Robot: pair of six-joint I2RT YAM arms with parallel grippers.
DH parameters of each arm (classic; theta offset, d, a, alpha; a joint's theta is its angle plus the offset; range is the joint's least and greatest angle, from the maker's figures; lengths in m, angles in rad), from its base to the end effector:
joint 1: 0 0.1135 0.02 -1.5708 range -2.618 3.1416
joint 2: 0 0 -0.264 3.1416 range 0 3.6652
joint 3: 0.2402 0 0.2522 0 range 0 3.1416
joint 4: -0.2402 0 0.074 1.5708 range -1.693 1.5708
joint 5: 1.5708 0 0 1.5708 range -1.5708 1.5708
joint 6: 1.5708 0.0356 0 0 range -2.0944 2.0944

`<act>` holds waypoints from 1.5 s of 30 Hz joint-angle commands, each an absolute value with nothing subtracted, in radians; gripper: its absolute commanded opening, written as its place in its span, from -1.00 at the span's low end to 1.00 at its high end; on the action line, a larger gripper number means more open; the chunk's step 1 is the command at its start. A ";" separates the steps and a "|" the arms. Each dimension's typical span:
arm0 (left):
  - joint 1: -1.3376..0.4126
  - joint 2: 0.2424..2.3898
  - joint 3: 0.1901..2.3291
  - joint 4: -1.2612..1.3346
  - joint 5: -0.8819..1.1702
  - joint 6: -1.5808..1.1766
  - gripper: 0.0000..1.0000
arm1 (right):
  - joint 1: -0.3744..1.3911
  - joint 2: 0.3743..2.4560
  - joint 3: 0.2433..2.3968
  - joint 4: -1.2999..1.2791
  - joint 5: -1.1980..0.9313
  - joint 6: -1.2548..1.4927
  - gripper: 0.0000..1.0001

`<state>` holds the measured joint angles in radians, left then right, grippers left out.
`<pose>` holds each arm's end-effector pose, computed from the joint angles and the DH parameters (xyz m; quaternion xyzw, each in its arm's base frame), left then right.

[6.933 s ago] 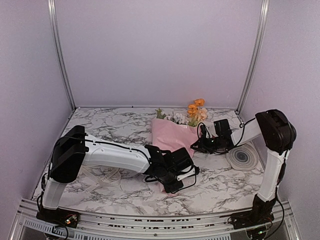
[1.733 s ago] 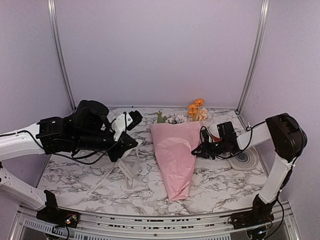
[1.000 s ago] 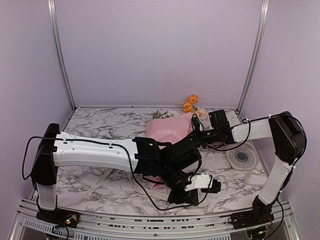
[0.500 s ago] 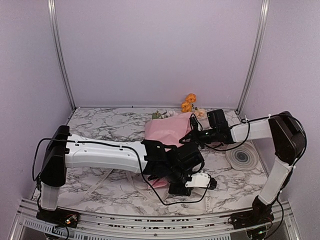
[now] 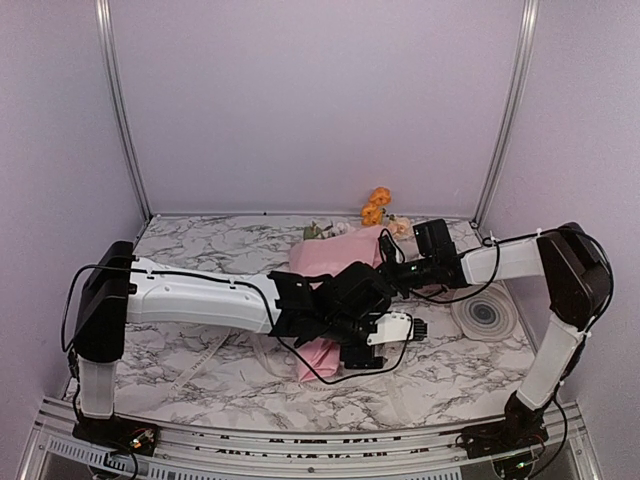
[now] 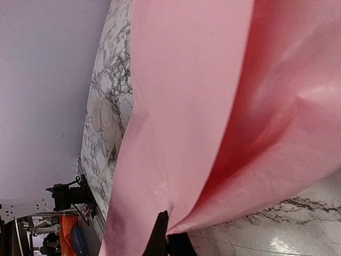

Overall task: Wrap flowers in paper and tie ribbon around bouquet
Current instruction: Place the ribbon at the center of the board, then pick up the left side of the ribbon at the center of the board.

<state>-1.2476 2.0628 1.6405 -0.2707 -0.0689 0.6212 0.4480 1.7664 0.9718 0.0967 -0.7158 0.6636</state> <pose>0.1538 -0.4515 0.2306 0.7189 0.5494 -0.1012 0.4136 0.3171 0.1783 0.1749 -0.0559 0.8598 0.4786 0.1688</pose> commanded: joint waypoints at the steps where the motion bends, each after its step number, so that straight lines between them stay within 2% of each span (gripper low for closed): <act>1: -1.242 2.036 1.667 -0.225 0.014 0.537 0.74 | 0.461 1.746 1.004 0.102 -0.735 0.639 -1.00; 6: -1.239 1.906 1.627 -0.195 0.182 0.414 0.81 | 0.464 1.745 1.000 0.102 -0.738 0.637 -1.00; 12: -1.153 1.713 1.532 -0.312 0.029 0.002 0.73 | 0.471 1.741 0.993 0.081 -0.736 0.613 -1.00; 20: -0.982 1.348 1.069 -0.546 -0.264 -0.561 0.53 | 0.472 1.747 0.968 0.082 -0.739 0.596 -1.00; 23: -0.913 1.273 0.892 -0.598 -0.299 -0.676 0.46 | 0.473 1.752 0.958 0.095 -0.744 0.601 -1.00; 27: -0.894 1.306 0.780 -0.591 -0.281 -0.699 0.45 | 0.472 1.753 0.956 0.092 -0.749 0.598 -1.00; 31: -0.885 1.443 0.792 -0.582 -0.308 -0.648 0.54 | 0.472 1.754 0.954 0.092 -0.751 0.596 -1.00; 35: -0.861 1.553 0.810 -0.537 -0.323 -0.594 0.52 | 0.473 1.753 0.947 0.095 -0.755 0.597 -1.00; 37: -0.852 1.589 0.808 -0.513 -0.317 -0.575 0.37 | 0.473 1.750 0.943 0.095 -0.755 0.595 -1.00; 39: -0.847 1.609 0.805 -0.491 -0.310 -0.560 0.11 | 0.473 1.745 0.940 0.095 -0.753 0.595 -1.00; 45: -0.845 1.581 0.770 -0.373 -0.319 -0.485 -0.94 | 0.475 1.745 0.934 0.095 -0.756 0.598 -1.00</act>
